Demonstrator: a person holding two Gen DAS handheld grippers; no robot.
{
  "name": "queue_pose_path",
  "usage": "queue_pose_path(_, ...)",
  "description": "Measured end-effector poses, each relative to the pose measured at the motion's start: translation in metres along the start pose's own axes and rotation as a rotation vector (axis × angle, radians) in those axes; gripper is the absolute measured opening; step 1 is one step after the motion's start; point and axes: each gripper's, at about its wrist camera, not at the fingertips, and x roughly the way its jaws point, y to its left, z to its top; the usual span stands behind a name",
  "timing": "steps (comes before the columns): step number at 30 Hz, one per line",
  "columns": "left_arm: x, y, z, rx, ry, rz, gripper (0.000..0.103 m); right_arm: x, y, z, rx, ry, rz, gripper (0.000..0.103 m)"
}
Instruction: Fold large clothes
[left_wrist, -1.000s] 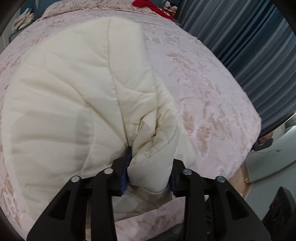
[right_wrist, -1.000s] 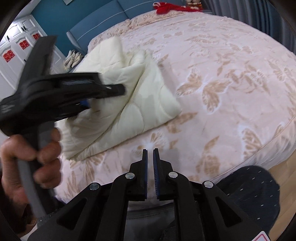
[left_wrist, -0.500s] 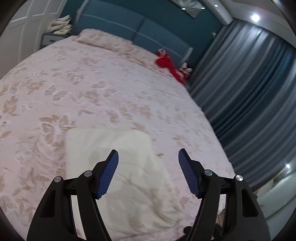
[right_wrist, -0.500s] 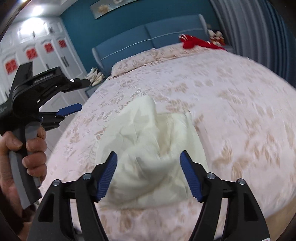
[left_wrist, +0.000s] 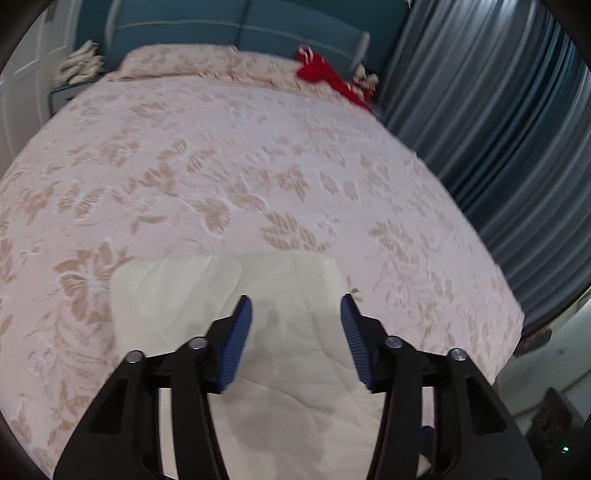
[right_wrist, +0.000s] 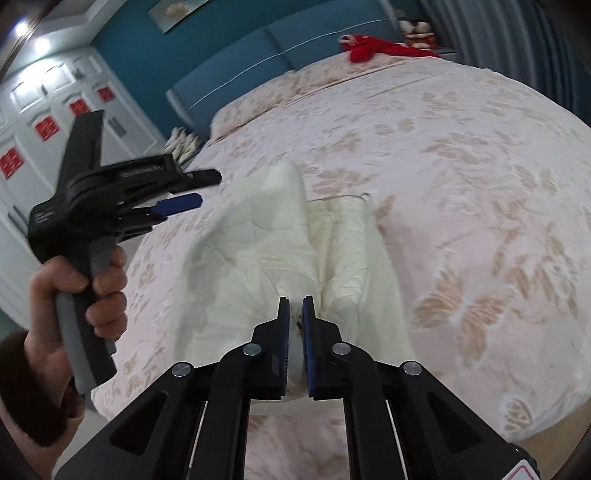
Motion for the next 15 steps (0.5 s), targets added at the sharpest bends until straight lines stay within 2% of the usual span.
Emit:
queue_pose_path(2,0.017,-0.009,0.000,0.014,0.026,-0.001,0.034,0.008,-0.017,-0.008,0.041,0.025,-0.017,0.000)
queue_pose_path(8,0.069,-0.045,-0.004,0.081,0.086,0.024,0.034,0.024,-0.037,-0.025,0.058,0.073,-0.057,0.000)
queue_pose_path(15,0.114,-0.050,-0.010,0.067,0.138,0.063,0.034,0.042,-0.045,-0.031,0.067,0.123,-0.063,0.000)
